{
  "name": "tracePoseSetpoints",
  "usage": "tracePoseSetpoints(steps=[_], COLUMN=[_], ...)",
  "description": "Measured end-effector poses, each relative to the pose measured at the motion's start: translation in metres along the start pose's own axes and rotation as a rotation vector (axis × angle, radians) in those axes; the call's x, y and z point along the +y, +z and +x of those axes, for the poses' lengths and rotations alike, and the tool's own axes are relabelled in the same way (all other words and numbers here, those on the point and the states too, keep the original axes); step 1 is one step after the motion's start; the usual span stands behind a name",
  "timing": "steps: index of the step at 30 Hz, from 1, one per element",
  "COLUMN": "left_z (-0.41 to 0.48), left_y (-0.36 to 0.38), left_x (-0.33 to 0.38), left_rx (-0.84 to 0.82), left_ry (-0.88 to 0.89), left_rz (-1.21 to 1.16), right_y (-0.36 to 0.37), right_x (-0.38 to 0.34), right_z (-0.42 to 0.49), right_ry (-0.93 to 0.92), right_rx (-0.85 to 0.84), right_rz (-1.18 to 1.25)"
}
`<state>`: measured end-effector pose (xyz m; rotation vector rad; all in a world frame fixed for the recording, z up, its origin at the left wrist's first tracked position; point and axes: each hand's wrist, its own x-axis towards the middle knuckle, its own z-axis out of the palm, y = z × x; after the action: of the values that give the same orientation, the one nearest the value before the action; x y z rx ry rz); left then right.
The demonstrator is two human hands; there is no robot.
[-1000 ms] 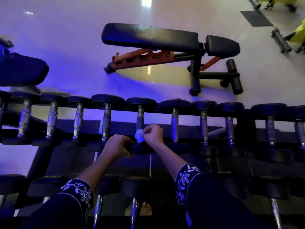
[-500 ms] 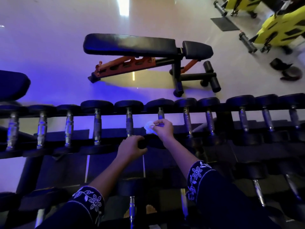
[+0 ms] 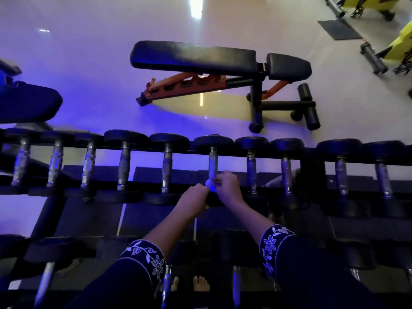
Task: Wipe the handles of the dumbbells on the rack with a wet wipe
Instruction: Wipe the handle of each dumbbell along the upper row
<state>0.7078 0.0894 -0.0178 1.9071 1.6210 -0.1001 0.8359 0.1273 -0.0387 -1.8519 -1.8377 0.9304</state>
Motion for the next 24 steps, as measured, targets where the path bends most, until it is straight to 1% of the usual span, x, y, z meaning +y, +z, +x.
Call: tracePoseSetpoints(steps=[2,4,5,8,9,11,14,16,18,21,24], left_z=[0.005,0.008,0.010,0.014,0.015,0.016,0.015,0.015,0.012,0.010,0.009], left_y=[0.001,0.004,0.005,0.003,0.002,0.003,0.005,0.006,0.005,0.003,0.006], left_x=[-0.001,-0.002,-0.003,-0.001,-0.001,0.000,-0.002,-0.004,-0.003,-0.001,-0.002], left_rx=[-0.022,-0.032,-0.036,-0.059,-0.064,-0.062,-0.048,-0.041,-0.041,-0.055,-0.056], left_ry=[-0.016,-0.021,-0.027,-0.062,-0.069,-0.073,-0.073,-0.059,-0.049,-0.048,-0.033], left_rz=[0.054,0.070,0.077,0.101,0.099,0.101,0.104,0.087,0.088,0.101,0.129], right_y=[0.004,0.002,-0.001,-0.014,-0.017,-0.018,-0.010,-0.005,-0.005,-0.017,-0.019], right_x=[0.008,0.007,0.006,-0.001,-0.001,0.001,0.007,0.007,0.000,-0.010,-0.002], right_z=[-0.001,0.013,0.025,0.061,0.066,0.060,0.018,0.005,0.022,0.062,0.076], right_ry=[-0.009,-0.065,-0.073,0.024,0.045,0.016,-0.073,-0.067,-0.051,0.031,0.064], right_rx=[0.002,-0.002,0.026,0.142,0.156,0.106,-0.037,-0.060,0.021,0.130,0.140], right_rz=[-0.004,-0.033,-0.037,0.001,0.025,0.083,0.074,0.058,0.037,0.025,0.002])
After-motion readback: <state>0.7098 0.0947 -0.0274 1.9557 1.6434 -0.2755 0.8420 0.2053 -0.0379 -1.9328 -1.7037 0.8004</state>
